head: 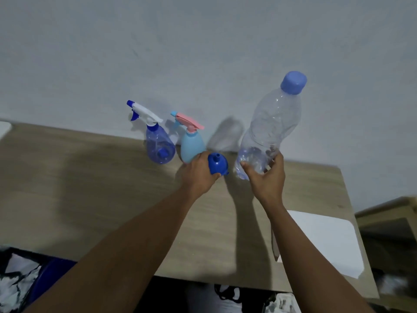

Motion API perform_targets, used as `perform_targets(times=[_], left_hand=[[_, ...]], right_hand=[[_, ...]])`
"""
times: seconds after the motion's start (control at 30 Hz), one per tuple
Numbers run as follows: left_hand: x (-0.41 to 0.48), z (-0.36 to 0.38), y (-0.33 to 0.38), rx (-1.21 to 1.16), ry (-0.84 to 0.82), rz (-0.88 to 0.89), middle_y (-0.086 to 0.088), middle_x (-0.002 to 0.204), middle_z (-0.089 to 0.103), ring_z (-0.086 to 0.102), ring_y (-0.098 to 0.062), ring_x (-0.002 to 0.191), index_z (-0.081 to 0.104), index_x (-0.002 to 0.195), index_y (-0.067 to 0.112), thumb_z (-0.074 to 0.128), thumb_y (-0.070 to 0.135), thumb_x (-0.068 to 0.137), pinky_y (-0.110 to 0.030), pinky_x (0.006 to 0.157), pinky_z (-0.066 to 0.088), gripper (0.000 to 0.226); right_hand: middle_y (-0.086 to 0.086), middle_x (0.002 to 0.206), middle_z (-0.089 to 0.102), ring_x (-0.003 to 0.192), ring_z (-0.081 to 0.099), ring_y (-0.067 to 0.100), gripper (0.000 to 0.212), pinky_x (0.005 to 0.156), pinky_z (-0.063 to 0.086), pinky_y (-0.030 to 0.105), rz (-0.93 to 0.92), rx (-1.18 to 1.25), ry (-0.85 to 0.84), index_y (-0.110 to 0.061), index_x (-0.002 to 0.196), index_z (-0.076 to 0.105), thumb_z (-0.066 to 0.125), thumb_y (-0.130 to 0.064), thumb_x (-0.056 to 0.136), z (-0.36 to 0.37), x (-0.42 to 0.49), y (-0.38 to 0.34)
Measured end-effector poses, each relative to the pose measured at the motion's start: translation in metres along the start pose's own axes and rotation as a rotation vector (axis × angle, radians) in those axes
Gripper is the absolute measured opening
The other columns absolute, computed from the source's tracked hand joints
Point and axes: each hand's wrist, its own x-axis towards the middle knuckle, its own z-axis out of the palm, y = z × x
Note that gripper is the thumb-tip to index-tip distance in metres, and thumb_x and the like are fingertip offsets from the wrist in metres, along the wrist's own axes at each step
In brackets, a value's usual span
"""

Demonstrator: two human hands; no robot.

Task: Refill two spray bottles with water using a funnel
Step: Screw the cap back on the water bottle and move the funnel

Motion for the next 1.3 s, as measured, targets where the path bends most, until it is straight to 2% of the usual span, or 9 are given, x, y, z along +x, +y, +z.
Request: perform_targets(times=[0.17, 0.4, 0.53, 0.67, 0.77, 0.93, 1.1, 1.2, 1.3], left_hand=[[0.015, 0.026, -0.010, 0.038, 0.003, 0.024, 0.005, 0.117, 0.064, 0.063, -0.023, 0.104, 0.051, 0.124, 0.029, 0.077, 0.040, 0.075, -0.045, 0.089, 0.052, 0.057], [0.022, 0.042, -0.020, 0.073, 0.006, 0.070, 0.002, 0.125, 0.061, 0.062, -0.026, 0.110, 0.045, 0.131, 0.023, 0.073, 0.035, 0.079, -0.044, 0.088, 0.053, 0.060], [0.025, 0.047, -0.022, 0.067, 0.025, 0.101, 0.000, 0.143, 0.048, 0.052, -0.023, 0.126, 0.041, 0.143, 0.016, 0.073, 0.032, 0.081, -0.046, 0.099, 0.049, 0.071], [0.025, 0.050, -0.019, 0.083, 0.002, 0.096, -0.005, 0.149, 0.040, 0.048, -0.027, 0.131, 0.035, 0.148, 0.012, 0.072, 0.030, 0.083, -0.048, 0.103, 0.046, 0.077], [0.027, 0.051, -0.018, 0.074, -0.028, 0.057, -0.010, 0.153, 0.038, 0.043, -0.031, 0.136, 0.026, 0.151, 0.008, 0.070, 0.027, 0.086, -0.051, 0.108, 0.041, 0.081], [0.030, 0.050, -0.022, 0.068, -0.037, 0.072, -0.012, 0.150, 0.042, 0.047, -0.036, 0.132, 0.025, 0.150, 0.007, 0.070, 0.022, 0.084, -0.053, 0.105, 0.043, 0.082], [0.000, 0.042, -0.014, -0.030, 0.033, 0.080, -0.012, 0.154, 0.037, 0.043, -0.034, 0.136, 0.022, 0.153, 0.007, 0.073, 0.015, 0.084, -0.047, 0.111, 0.039, 0.086], [-0.045, 0.030, 0.003, -0.138, 0.145, 0.052, -0.012, 0.151, 0.035, 0.042, -0.023, 0.132, 0.027, 0.150, 0.010, 0.070, 0.011, 0.083, -0.038, 0.108, 0.040, 0.080], [-0.097, 0.029, 0.032, -0.240, 0.158, 0.003, -0.007, 0.133, 0.043, 0.055, -0.022, 0.104, 0.039, 0.139, 0.010, 0.069, 0.011, 0.080, -0.025, 0.087, 0.043, 0.066]], right_hand=[[-0.010, 0.123, 0.062, 0.110, 0.060, -0.002, 0.075, 0.092, 0.055, 0.027, 0.016, -0.009, -0.043, -0.019, 0.136, 0.047, 0.088, -0.023, 0.073, 0.009, 0.021, 0.022], [-0.033, 0.116, 0.051, 0.108, 0.059, -0.008, 0.078, 0.088, 0.051, 0.019, 0.023, 0.003, -0.071, -0.020, 0.134, 0.038, 0.088, -0.021, 0.074, 0.015, 0.027, 0.035], [-0.004, 0.133, 0.045, 0.122, 0.052, 0.011, 0.080, 0.100, 0.053, 0.037, -0.005, -0.025, -0.048, -0.033, 0.132, 0.037, 0.088, -0.031, 0.070, 0.019, 0.030, 0.037], [0.000, 0.135, 0.045, 0.123, 0.052, 0.014, 0.085, 0.101, 0.052, 0.045, -0.008, -0.043, -0.050, -0.022, 0.139, 0.039, 0.088, -0.032, 0.071, 0.021, 0.031, 0.040], [0.003, 0.136, 0.045, 0.122, 0.050, 0.015, 0.088, 0.100, 0.052, 0.046, -0.004, -0.064, -0.034, -0.015, 0.143, 0.037, 0.087, -0.027, 0.072, 0.022, 0.030, 0.041], [0.004, 0.139, 0.043, 0.123, 0.050, 0.013, 0.091, 0.100, 0.052, 0.045, -0.001, -0.055, -0.052, -0.015, 0.146, 0.034, 0.087, -0.027, 0.073, 0.022, 0.026, 0.038], [0.004, 0.149, 0.035, 0.133, 0.043, 0.016, 0.116, 0.107, 0.044, 0.031, 0.020, -0.054, -0.077, -0.020, 0.155, 0.020, 0.093, -0.032, 0.066, 0.005, 0.010, 0.025], [0.004, 0.144, 0.039, 0.126, 0.049, 0.017, 0.106, 0.104, 0.045, 0.028, 0.037, -0.031, 0.014, -0.020, 0.154, 0.024, 0.090, -0.025, 0.071, -0.027, -0.010, 0.015], [0.004, 0.133, 0.048, 0.114, 0.056, 0.015, 0.080, 0.097, 0.051, 0.027, 0.044, -0.025, 0.156, -0.017, 0.148, 0.035, 0.080, -0.019, 0.083, -0.080, -0.033, 0.007]])
